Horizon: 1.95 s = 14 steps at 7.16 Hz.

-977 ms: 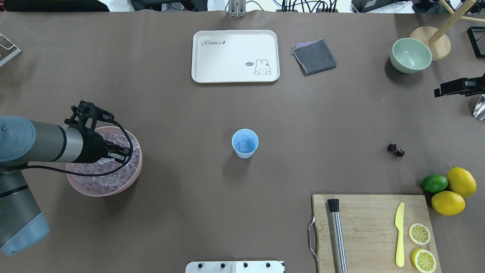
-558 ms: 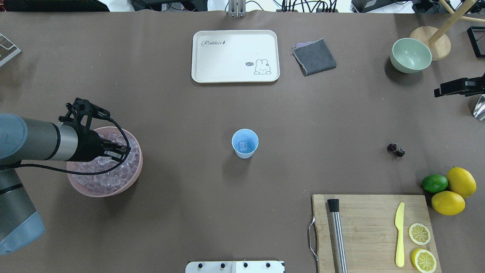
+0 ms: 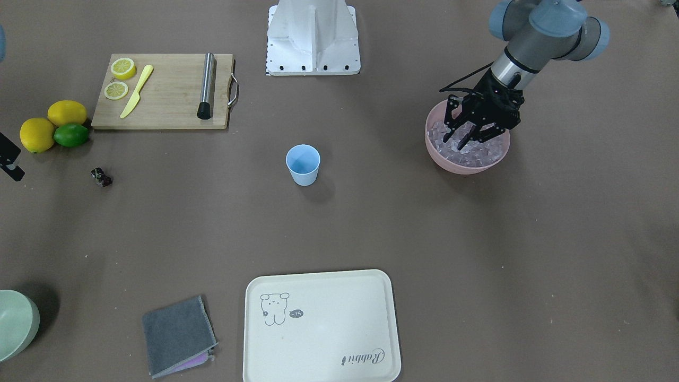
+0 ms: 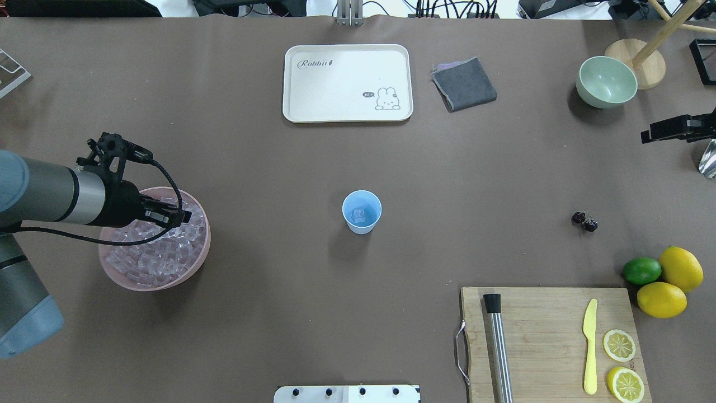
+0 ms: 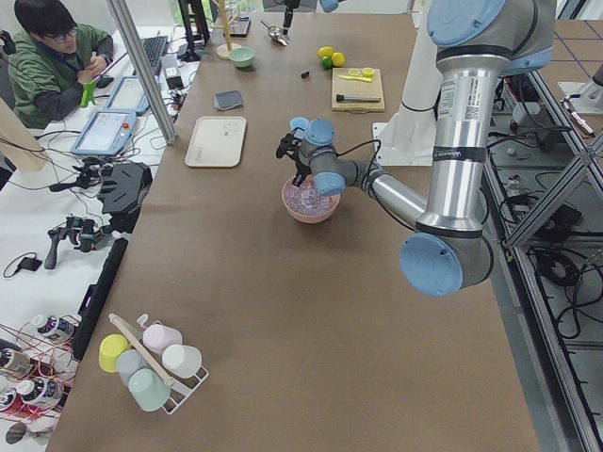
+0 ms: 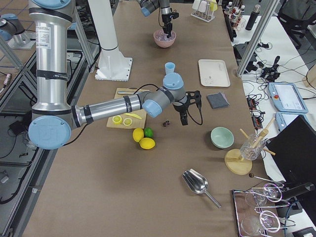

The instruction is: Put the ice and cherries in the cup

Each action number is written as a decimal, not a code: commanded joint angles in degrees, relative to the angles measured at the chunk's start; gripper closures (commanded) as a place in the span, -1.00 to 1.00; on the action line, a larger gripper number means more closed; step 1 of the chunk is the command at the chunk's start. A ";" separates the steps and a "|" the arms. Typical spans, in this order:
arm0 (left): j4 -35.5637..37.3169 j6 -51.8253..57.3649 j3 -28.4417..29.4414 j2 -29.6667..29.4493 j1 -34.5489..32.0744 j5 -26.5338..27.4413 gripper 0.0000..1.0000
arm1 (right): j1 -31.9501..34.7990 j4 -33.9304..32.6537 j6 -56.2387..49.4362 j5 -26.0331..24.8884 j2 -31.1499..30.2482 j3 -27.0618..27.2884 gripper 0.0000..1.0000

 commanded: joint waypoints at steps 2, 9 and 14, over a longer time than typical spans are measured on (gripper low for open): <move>0.02 0.08 1.51 -1.07 0.06 0.07 -0.14 | 0.00 0.02 0.00 0.00 0.00 0.00 -1.00; 0.02 0.60 4.06 -3.27 -0.03 0.07 -0.13 | 0.00 -0.06 0.00 0.09 0.00 0.00 -1.00; -0.24 0.87 3.71 -3.10 0.06 -0.02 -0.14 | 0.00 0.02 0.00 0.09 0.00 0.00 -1.00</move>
